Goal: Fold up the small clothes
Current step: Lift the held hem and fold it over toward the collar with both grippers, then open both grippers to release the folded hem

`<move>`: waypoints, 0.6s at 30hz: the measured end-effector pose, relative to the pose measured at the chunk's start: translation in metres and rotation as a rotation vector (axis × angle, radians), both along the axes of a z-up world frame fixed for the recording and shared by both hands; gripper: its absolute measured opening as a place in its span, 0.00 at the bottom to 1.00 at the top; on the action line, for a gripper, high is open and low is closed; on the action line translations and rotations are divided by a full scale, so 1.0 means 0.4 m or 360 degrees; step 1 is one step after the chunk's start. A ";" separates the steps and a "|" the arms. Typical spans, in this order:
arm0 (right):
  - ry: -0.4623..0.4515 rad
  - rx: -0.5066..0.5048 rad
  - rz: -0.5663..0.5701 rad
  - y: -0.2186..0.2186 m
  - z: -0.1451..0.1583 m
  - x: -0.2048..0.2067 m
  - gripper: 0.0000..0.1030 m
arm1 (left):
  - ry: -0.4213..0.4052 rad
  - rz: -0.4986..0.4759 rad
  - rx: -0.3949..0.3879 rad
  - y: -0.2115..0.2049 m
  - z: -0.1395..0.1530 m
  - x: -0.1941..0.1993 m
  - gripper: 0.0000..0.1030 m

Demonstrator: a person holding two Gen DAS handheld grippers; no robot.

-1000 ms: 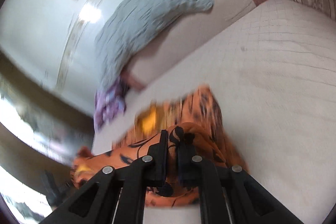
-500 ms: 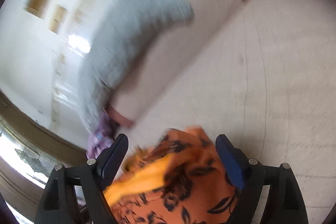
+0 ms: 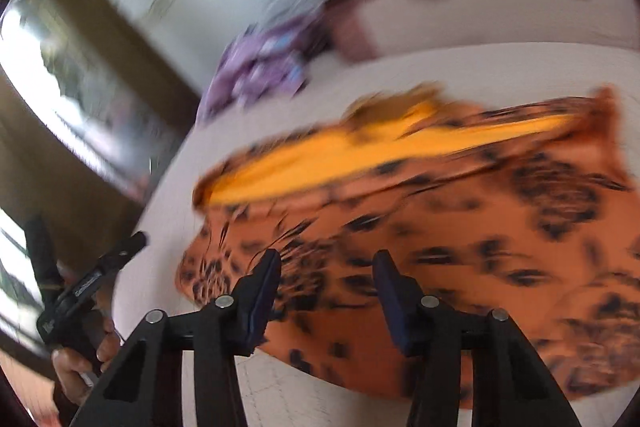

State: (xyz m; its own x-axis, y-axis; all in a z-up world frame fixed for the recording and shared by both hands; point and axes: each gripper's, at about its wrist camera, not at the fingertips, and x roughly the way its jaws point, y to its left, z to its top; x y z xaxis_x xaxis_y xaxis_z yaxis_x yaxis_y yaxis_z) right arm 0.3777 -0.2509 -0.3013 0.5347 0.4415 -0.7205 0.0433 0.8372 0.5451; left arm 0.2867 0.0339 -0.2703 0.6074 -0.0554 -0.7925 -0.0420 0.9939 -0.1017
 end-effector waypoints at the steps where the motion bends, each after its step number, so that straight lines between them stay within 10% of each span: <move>1: 0.0029 -0.0023 0.0059 0.033 -0.017 0.022 0.41 | 0.0059 -0.0013 0.0059 -0.001 -0.022 0.013 0.83; 7: 0.0110 -0.0124 0.0145 0.142 -0.109 0.224 0.39 | 0.0130 -0.0067 0.0173 -0.037 -0.059 0.077 0.82; 12: -0.0042 -0.0024 -0.0217 0.070 -0.076 0.384 0.38 | 0.0067 -0.0045 0.0221 -0.053 -0.058 0.125 0.82; 18: -0.0126 -0.0053 -0.0406 -0.052 -0.002 0.299 0.38 | -0.0023 -0.0094 0.0229 -0.075 -0.030 0.116 0.82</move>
State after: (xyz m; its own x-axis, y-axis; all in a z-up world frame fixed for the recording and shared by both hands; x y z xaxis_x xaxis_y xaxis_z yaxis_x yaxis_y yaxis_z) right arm 0.4973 -0.2716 -0.3020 0.6809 0.2621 -0.6839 0.2136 0.8221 0.5277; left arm 0.3333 0.0039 -0.2823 0.6178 0.0226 -0.7860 0.0171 0.9990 0.0421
